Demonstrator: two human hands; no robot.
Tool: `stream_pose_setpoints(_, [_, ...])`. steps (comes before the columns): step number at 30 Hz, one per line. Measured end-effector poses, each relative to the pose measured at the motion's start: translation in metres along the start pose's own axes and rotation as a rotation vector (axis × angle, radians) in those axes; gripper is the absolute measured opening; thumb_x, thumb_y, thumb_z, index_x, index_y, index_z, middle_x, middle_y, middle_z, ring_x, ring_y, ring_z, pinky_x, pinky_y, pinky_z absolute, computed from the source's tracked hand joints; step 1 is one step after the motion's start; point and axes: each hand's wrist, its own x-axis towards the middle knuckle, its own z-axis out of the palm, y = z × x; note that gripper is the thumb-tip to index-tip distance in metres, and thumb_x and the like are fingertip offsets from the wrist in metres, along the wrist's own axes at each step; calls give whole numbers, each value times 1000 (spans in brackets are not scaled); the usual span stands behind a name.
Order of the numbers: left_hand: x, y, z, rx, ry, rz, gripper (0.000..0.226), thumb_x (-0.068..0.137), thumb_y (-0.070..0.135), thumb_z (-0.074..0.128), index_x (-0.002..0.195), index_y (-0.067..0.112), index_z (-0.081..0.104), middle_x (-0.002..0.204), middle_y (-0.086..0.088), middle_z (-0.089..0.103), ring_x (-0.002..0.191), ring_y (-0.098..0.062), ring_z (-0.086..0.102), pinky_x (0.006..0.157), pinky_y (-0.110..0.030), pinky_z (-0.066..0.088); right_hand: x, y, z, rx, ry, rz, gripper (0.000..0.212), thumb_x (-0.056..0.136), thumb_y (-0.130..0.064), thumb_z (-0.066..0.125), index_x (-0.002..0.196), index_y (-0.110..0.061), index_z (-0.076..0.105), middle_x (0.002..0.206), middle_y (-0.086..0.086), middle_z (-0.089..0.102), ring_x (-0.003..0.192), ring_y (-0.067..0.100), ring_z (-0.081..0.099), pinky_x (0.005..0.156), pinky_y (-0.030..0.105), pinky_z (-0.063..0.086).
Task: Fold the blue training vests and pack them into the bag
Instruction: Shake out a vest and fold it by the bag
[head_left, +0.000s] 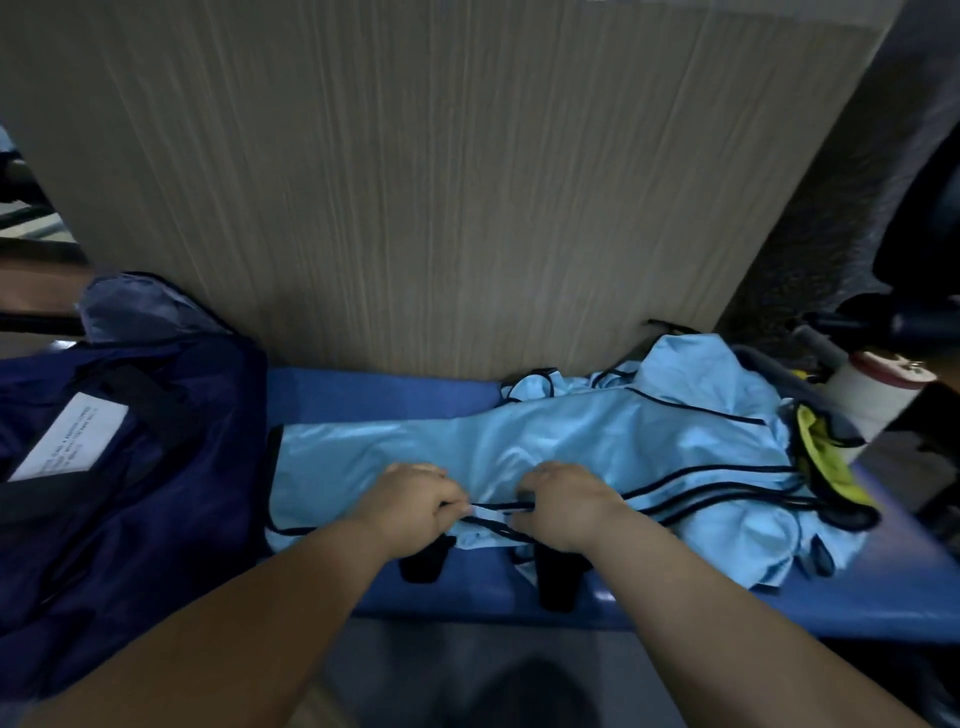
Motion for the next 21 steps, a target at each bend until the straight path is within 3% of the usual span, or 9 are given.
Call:
stream_pose_setpoints(3, [1,1,-10,-111,-116,-88,36,94,54,50,104,27,72,104,8,69,105,-11,60,91,-26,45,-14,19,-11,153,77,17,52,92,-54,54,137,-29,52,142,-1,47,130,22,46,105,33,40])
stream_pose_setpoints(5, [2,8,-18,-106,-142,-151,39,94,56,48,92,22,67,89,5,67,90,-13,62,82,-31,49,-21,33,-15,211,264,27,43,93,-47,54,132,-29,57,137,-1,53,125,21,49,101,32,43])
stream_pose_setpoints(7, [7,19,-20,-93,-57,-170,43,94,62,42,89,23,61,83,8,64,85,-13,60,77,-31,48,-28,50,-20,218,459,66,35,95,-40,51,127,-28,61,131,0,58,122,22,50,98,34,44])
stream_pose_setpoints(9, [16,37,-15,-158,36,-141,38,94,62,41,104,31,60,98,14,65,96,-13,61,83,-30,47,-36,70,-26,190,589,133,33,96,-35,48,126,-29,62,129,-1,60,122,24,49,97,36,41])
stream_pose_setpoints(12, [32,70,-1,-187,-33,-26,47,95,60,40,136,37,46,138,10,52,128,-14,47,105,-32,38,-44,105,-35,171,694,257,36,97,-29,46,130,-30,57,134,-1,56,128,25,42,102,43,33])
stream_pose_setpoints(15, [42,103,17,-90,-174,92,63,95,63,36,152,38,20,161,9,20,148,-13,14,120,-38,16,-47,140,-40,205,687,402,43,98,-30,43,141,-28,45,144,4,45,134,31,35,106,50,29])
stream_pose_setpoints(17, [45,116,29,-45,-247,112,67,96,63,33,154,40,7,163,13,1,150,-10,-5,122,-43,1,-45,158,-38,283,567,479,48,100,-37,41,145,-23,36,148,11,37,134,36,34,105,51,32])
stream_pose_setpoints(21, [45,124,39,-3,-283,89,64,98,62,28,151,47,-3,160,17,-16,147,-12,-20,118,-50,-12,-36,177,-27,358,427,544,67,96,-53,46,148,-16,25,144,17,36,129,40,40,103,51,39])
